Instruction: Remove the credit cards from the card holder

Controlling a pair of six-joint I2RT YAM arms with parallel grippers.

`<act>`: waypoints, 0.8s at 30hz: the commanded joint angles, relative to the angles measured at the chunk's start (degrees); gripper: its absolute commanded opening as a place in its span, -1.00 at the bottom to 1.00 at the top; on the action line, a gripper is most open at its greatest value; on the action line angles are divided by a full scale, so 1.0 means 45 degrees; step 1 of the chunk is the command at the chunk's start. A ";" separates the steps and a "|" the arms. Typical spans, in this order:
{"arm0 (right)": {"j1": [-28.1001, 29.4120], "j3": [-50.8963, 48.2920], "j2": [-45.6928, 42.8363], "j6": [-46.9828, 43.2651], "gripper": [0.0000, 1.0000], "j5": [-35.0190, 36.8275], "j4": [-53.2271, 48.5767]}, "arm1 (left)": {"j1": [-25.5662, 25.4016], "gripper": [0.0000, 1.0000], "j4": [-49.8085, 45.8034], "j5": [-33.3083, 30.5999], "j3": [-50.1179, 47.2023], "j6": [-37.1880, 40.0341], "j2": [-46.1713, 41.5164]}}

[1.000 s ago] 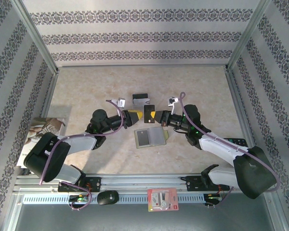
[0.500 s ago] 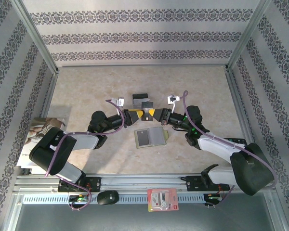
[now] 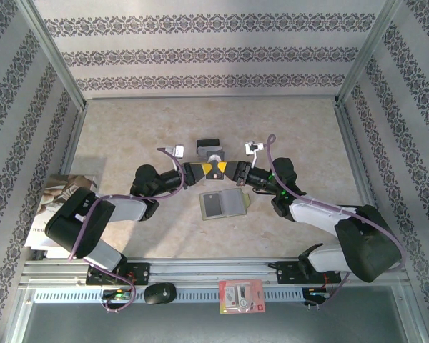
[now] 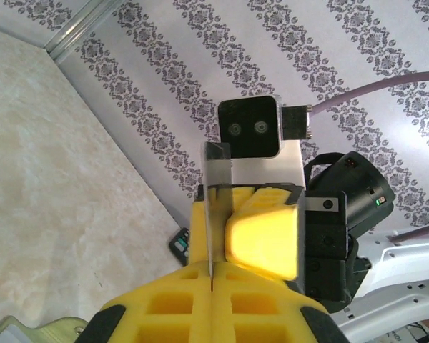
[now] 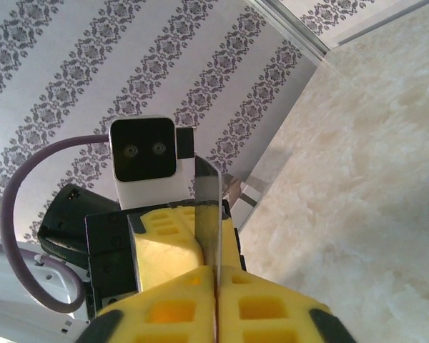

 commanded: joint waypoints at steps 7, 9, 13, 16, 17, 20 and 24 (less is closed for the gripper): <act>-0.1673 -0.1520 -0.1802 0.0013 -0.42 0.0097 -0.1511 | 0.1074 -1.00 -1.4442 0.1382 0.5214 0.8683 -0.2210; -0.1969 -0.1741 -0.2258 -0.0063 -0.42 0.0149 -0.1868 | 0.1065 -1.00 -1.8490 0.0667 0.7035 1.2006 -0.1998; -0.2323 -0.2324 -0.2541 -0.0144 -0.42 0.0120 -0.2177 | 0.1140 -1.00 -2.3279 -0.0402 1.0210 1.6725 -0.0346; -0.2522 -0.2421 -0.2379 -0.0055 -0.43 -0.0102 -0.2106 | 0.1134 -1.00 -2.6013 -0.1036 1.2905 1.9301 0.1441; -0.2607 -0.2418 -0.2373 -0.0058 -0.44 -0.0203 -0.2107 | 0.1137 -1.00 -2.6793 -0.1637 1.3807 1.9967 0.2111; -0.2762 -0.2571 -0.2546 -0.0071 -0.43 -0.0264 -0.2210 | 0.1127 -1.00 -2.8531 -0.2987 1.5975 2.1789 0.3664; -0.2887 -0.2746 -0.2689 -0.0123 -0.44 -0.0208 -0.2356 | 0.1122 -1.00 -2.8950 -0.4513 1.7680 2.2975 0.5047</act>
